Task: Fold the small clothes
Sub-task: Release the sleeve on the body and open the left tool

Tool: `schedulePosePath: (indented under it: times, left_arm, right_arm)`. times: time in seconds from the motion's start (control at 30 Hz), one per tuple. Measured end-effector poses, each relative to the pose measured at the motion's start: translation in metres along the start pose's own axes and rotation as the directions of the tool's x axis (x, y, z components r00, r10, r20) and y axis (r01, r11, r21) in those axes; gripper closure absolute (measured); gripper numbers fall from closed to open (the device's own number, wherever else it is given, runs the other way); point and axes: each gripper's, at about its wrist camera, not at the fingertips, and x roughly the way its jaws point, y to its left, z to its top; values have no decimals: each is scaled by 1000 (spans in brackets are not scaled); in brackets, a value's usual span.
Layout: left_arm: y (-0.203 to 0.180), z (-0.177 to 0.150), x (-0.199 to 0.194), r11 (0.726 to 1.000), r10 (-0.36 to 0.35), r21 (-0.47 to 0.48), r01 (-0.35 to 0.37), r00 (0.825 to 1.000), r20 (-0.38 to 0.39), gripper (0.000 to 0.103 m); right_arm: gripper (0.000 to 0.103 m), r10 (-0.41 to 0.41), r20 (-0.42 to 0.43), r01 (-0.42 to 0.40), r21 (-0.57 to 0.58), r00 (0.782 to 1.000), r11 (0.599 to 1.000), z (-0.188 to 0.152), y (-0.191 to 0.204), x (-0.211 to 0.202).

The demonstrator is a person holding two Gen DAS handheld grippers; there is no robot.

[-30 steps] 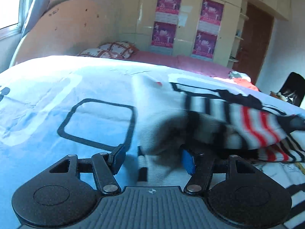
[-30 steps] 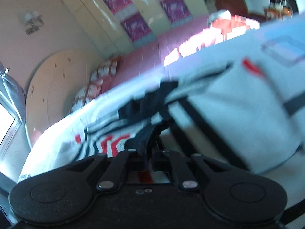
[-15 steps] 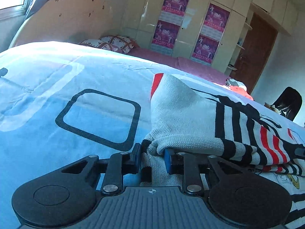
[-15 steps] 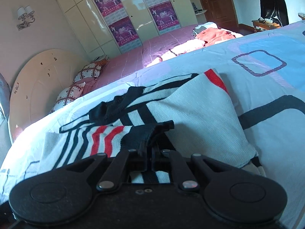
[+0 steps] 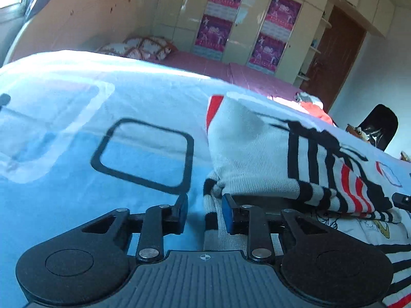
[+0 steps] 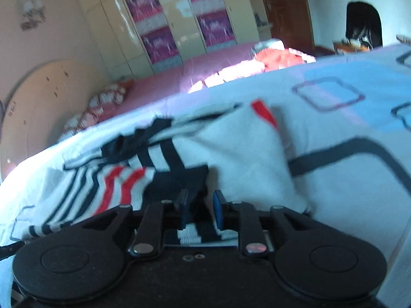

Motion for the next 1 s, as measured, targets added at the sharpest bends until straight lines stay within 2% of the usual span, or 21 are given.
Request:
schedulePosePath:
  times: [0.1, 0.13, 0.17, 0.2, 0.23, 0.3, 0.4, 0.43, 0.5, 0.57, 0.63, 0.67, 0.7, 0.73, 0.77, 0.83, 0.9, 0.93, 1.0]
  left_arm:
    - [-13, 23, 2, 998, -46, 48, 44, 998, 52, 69]
    - [-23, 33, 11, 995, -70, 75, 66, 996, 57, 64]
    - [-33, 42, 22, 992, -83, 101, 76, 994, 65, 43]
    - [-41, 48, 31, 990, -84, 121, 73, 992, 89, 27]
    - [-49, 55, 41, 986, -89, 148, 73, 990, 109, 27]
    - [-61, 68, 63, 976, -134, 186, 114, 986, 98, 28]
    - [-72, 82, 96, 960, -192, 217, 177, 980, 49, 40]
    - [-73, 84, 108, 958, -189, 224, 178, 982, 26, 40]
    - [-68, 89, 131, 966, -145, 216, 142, 989, -6, 40]
    - [-53, 91, 154, 979, -67, 193, 69, 998, -19, 40]
    - [-42, 91, 160, 982, -60, 181, 59, 998, 3, 40]
    - [-42, 90, 161, 978, -24, 208, 22, 1000, 7, 34]
    - [-41, 90, 162, 976, -21, 217, 20, 1000, 1, 32]
    - [-37, 92, 159, 980, -24, 197, 24, 1000, -1, 32]
    - [-35, 94, 152, 983, -22, 181, 19, 1000, 13, 33]
    - [-36, 96, 128, 988, -60, 145, 49, 996, 72, 33]
    - [-56, 95, 114, 976, -128, 186, 110, 988, 83, 33]
    - [-68, 93, 112, 967, -153, 215, 134, 985, 77, 33]
    - [-93, 86, 117, 947, -216, 248, 204, 976, 19, 33]
  right_arm:
    - [85, 47, 17, -47, -36, 999, 998, 12, 7, 1]
    - [85, 63, 17, -62, -49, 998, 997, 16, 14, 6]
    - [85, 83, 11, -82, -67, 997, 994, 19, 23, 14]
    - [85, 100, 2, -100, -92, 995, 991, 20, 33, 21]
    - [86, 114, -1, -113, -119, 994, 986, 20, 42, 27]
    - [87, 126, -13, -126, -179, 992, 976, 19, 60, 41]
    - [87, 143, -41, -148, -193, 989, 970, 18, 74, 63]
    - [88, 138, -46, -145, -209, 989, 967, 18, 79, 70]
    - [89, 142, -69, -154, -232, 987, 960, 15, 86, 84]
    - [94, 87, -105, -111, -257, 991, 960, 10, 89, 98]
    - [95, 92, -97, -113, -242, 991, 964, 6, 82, 101]
    - [95, 97, -96, -118, -237, 991, 964, 5, 81, 100]
    - [94, 93, -98, -115, -237, 991, 965, 5, 82, 99]
    - [87, 90, -97, -110, -231, 991, 967, 7, 83, 97]
    - [86, 96, -81, -112, -221, 992, 969, 10, 85, 93]
    - [86, 122, -45, -129, -230, 992, 965, 16, 93, 86]
    - [86, 151, -43, -157, -247, 988, 956, 20, 107, 88]
    - [88, 170, -53, -178, -256, 984, 950, 20, 115, 92]
    - [88, 184, -88, -201, -277, 979, 940, 19, 131, 105]
